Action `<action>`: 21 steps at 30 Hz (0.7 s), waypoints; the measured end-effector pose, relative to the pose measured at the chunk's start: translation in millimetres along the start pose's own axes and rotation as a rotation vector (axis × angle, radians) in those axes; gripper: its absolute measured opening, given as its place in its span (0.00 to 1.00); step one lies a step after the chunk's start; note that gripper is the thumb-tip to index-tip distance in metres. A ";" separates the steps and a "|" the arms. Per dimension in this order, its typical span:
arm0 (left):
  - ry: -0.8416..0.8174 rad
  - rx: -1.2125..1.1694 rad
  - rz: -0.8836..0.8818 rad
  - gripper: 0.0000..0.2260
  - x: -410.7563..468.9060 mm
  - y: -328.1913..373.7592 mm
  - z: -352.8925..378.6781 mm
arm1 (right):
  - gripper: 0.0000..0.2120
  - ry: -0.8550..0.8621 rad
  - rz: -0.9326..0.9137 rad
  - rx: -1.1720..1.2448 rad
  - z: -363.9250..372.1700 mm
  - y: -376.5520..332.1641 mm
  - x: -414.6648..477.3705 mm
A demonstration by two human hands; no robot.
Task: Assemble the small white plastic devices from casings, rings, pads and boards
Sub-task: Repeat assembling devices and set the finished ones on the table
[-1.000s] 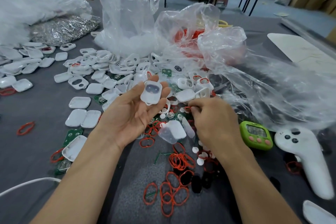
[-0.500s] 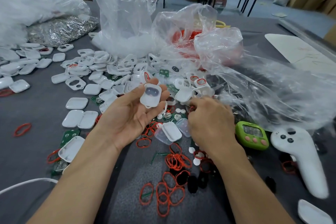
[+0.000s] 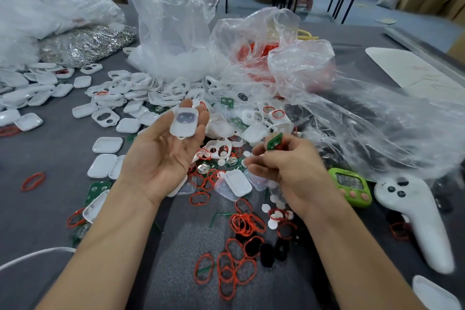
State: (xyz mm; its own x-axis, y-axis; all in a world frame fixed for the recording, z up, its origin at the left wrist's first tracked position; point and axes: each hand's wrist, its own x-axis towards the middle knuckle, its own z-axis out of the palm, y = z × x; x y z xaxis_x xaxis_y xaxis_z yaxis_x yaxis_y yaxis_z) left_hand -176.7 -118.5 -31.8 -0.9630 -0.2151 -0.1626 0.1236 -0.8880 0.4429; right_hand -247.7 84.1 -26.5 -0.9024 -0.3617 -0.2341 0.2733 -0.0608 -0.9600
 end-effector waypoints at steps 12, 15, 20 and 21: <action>-0.019 -0.036 -0.006 0.12 0.2 -0.7 -1.4 | 0.02 0.034 -0.215 -0.476 -2.5 10.9 5.2; -0.009 -0.052 0.018 0.12 -0.2 3.9 -2.6 | 0.08 0.026 -0.242 -0.583 -4.4 11.3 6.6; -0.016 -0.087 0.068 0.11 -1.3 15.5 -9.8 | 0.05 -0.333 -0.237 -0.537 8.7 10.1 -8.0; -0.015 -0.098 0.079 0.11 -1.4 18.0 -11.3 | 0.05 -0.417 -0.198 -0.562 12.9 12.9 -10.9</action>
State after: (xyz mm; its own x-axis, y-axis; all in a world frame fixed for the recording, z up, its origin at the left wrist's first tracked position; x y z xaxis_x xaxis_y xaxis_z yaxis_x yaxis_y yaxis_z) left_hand -170.5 -138.7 -33.6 -0.9527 -0.2802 -0.1173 0.2209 -0.9042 0.3655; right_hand -230.0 75.3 -34.4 -0.6844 -0.7249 -0.0774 -0.1954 0.2847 -0.9385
